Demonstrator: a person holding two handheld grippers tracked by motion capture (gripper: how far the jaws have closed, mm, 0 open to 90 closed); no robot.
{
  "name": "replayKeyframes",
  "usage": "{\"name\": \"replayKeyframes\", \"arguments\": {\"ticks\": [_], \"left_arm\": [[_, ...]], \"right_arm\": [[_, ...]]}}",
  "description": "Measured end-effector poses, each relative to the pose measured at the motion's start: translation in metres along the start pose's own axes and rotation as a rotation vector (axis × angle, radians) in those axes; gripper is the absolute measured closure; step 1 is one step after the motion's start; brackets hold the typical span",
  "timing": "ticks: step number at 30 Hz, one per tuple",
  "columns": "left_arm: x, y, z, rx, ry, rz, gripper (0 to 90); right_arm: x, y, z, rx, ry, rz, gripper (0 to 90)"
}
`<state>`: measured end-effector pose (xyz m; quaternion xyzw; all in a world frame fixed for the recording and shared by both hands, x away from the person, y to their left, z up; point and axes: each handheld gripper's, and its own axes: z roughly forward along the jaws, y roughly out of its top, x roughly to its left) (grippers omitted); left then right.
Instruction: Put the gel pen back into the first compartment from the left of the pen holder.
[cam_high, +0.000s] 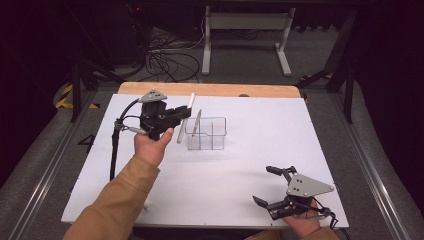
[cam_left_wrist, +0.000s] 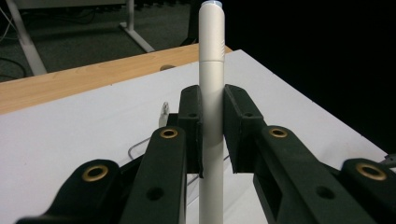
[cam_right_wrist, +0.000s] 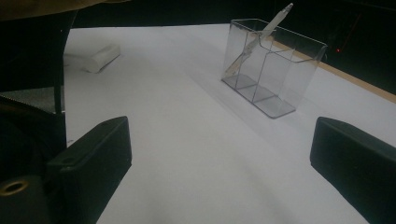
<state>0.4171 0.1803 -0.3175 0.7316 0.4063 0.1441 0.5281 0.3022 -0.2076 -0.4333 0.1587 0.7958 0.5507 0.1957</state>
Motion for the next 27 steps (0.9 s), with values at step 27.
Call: {"name": "replayKeyframes", "arguments": {"ticks": [27], "left_arm": [[-0.001, 0.005, 0.057, -0.054, -0.013, 0.01, 78.2]], "right_arm": [[-0.001, 0.0, -0.001, -0.006, 0.005, -0.001, 6.1]]}}
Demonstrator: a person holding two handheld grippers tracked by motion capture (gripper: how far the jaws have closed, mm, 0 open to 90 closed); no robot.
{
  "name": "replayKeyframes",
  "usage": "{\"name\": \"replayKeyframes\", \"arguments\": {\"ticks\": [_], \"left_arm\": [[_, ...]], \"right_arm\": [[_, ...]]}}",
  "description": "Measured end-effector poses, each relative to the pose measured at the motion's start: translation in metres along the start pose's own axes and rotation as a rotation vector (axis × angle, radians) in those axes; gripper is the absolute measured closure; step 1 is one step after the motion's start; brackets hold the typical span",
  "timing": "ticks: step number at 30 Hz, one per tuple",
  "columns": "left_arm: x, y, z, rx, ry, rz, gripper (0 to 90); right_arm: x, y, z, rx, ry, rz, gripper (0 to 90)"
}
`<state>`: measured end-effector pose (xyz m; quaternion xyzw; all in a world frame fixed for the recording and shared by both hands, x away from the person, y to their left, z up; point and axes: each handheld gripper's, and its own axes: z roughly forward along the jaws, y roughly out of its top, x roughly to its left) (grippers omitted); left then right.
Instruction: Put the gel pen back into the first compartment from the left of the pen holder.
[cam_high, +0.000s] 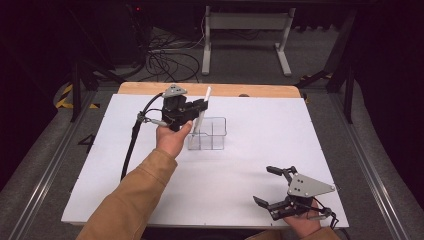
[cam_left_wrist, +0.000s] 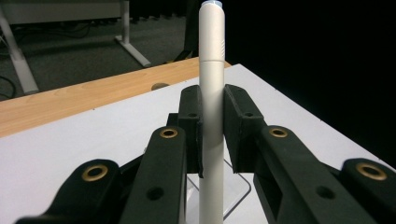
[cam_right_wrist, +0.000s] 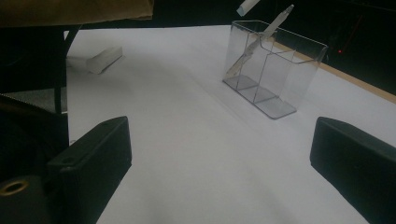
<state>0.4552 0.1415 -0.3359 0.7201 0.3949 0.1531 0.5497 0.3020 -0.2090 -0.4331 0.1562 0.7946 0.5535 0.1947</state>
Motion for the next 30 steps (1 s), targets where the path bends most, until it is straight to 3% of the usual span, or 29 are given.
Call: {"name": "replayKeyframes", "arguments": {"ticks": [15, 27, 28, 30], "left_arm": [[-0.002, -0.003, 0.023, -0.012, 0.018, 0.019, 78.1], [-0.002, -0.008, 0.031, -0.006, 0.063, 0.059, 77.8], [-0.002, -0.008, 0.031, -0.011, 0.07, 0.067, 77.1], [-0.002, -0.007, 0.029, -0.018, 0.069, 0.081, 61.1]], "right_arm": [[0.0, 0.0, -0.001, 0.0, 0.006, 0.001, 6.1], [0.0, -0.001, -0.001, 0.001, 0.013, -0.002, 6.1], [0.0, -0.001, 0.0, -0.001, 0.014, -0.005, 6.1], [0.0, 0.0, -0.001, -0.002, 0.014, -0.006, 6.1]]}}
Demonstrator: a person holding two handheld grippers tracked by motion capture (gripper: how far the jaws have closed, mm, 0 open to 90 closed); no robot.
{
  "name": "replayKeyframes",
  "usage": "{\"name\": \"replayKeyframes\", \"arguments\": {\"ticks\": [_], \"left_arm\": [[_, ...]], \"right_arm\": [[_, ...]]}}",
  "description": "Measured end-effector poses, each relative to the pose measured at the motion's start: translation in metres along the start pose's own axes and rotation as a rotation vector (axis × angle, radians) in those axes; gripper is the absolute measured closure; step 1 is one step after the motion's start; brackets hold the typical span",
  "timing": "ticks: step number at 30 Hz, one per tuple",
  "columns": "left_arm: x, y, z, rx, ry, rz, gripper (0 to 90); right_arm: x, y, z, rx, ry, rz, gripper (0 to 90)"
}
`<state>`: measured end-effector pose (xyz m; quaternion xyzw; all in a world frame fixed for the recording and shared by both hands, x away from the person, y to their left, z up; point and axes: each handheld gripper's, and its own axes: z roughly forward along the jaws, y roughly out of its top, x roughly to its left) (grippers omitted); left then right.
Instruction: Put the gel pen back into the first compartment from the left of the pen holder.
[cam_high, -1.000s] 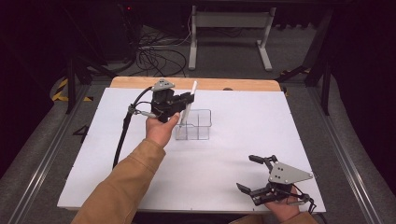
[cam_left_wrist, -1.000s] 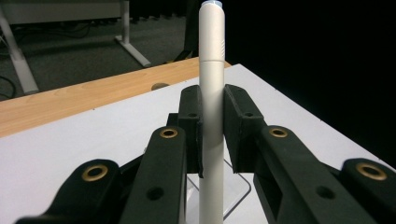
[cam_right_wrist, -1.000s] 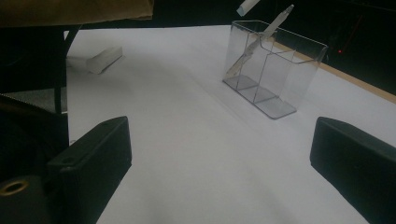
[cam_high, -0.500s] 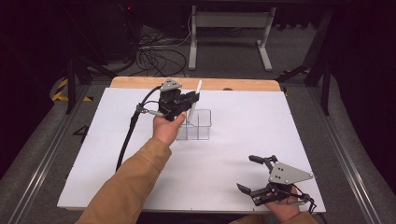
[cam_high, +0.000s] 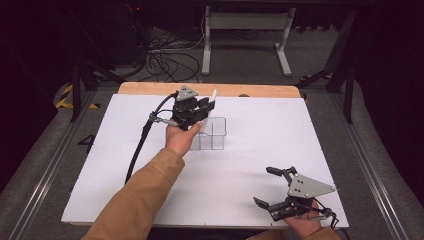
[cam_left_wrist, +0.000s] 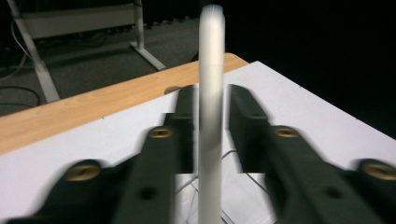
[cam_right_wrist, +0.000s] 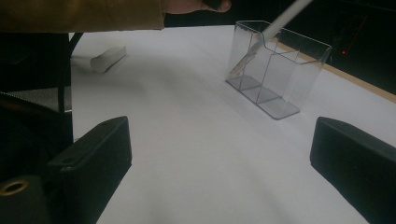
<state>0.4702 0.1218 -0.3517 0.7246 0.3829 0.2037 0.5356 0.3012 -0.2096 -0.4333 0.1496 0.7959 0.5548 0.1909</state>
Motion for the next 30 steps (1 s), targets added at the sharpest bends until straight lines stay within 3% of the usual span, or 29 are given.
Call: {"name": "replayKeyframes", "arguments": {"ticks": [6, 11, 21, 30], "left_arm": [[0.002, 0.005, -0.025, -0.002, -0.028, 0.07, 42.1], [0.002, 0.01, -0.052, -0.032, -0.067, 0.097, 32.1], [0.0, 0.007, -0.094, -0.074, -0.08, 0.168, 25.7], [0.008, -0.005, -0.122, -0.078, -0.076, 0.163, 24.1]], "right_arm": [[0.0, 0.0, 0.0, 0.0, -0.002, 0.0, 6.1], [0.001, 0.0, 0.002, 0.004, -0.003, -0.002, 6.1], [0.001, 0.001, 0.002, 0.007, -0.009, 0.002, 6.1], [0.001, 0.002, 0.004, 0.011, -0.008, 0.004, 6.1]]}}
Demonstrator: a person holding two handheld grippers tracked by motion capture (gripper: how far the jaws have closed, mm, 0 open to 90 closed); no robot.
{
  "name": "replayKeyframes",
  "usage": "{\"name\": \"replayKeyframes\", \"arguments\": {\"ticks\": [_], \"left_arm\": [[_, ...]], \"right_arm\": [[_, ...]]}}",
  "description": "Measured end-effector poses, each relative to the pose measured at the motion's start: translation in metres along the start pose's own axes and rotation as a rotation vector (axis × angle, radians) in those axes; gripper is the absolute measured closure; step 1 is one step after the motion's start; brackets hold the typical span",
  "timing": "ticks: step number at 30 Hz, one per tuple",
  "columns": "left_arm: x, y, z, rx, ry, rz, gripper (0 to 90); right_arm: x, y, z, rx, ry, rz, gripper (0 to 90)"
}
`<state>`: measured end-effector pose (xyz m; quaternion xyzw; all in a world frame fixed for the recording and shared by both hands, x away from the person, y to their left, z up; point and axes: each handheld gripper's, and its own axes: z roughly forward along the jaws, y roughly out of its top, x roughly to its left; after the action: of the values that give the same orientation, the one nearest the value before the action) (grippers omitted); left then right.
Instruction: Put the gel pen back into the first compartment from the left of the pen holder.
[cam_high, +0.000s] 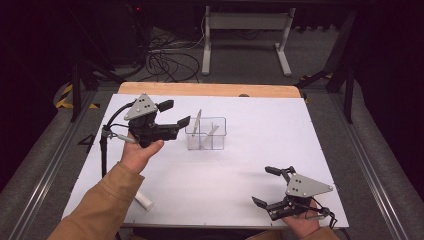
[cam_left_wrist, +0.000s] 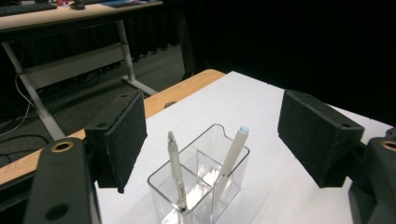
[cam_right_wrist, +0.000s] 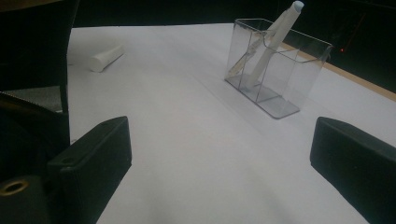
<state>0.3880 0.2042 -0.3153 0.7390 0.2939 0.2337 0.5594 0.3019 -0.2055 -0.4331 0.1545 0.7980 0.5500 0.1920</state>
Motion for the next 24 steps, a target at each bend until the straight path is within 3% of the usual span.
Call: {"name": "replayKeyframes", "arguments": {"ticks": [7, 14, 21, 24], "left_arm": [[0.002, -0.005, -0.011, 0.007, 0.008, 0.008, 22.8], [0.004, -0.008, -0.019, 0.017, -0.003, -0.016, 18.4], [0.004, -0.01, -0.027, 0.01, -0.055, 0.001, 12.1], [0.002, -0.011, -0.029, 0.016, -0.044, 0.023, 11.9]], "right_arm": [[0.0, 0.0, 0.001, -0.002, -0.001, 0.006, 6.1], [-0.001, 0.0, 0.001, -0.003, -0.003, 0.006, 6.1], [-0.001, 0.0, 0.002, 0.001, -0.001, 0.015, 6.1], [-0.001, -0.001, 0.002, 0.002, -0.002, 0.011, 6.1]]}}
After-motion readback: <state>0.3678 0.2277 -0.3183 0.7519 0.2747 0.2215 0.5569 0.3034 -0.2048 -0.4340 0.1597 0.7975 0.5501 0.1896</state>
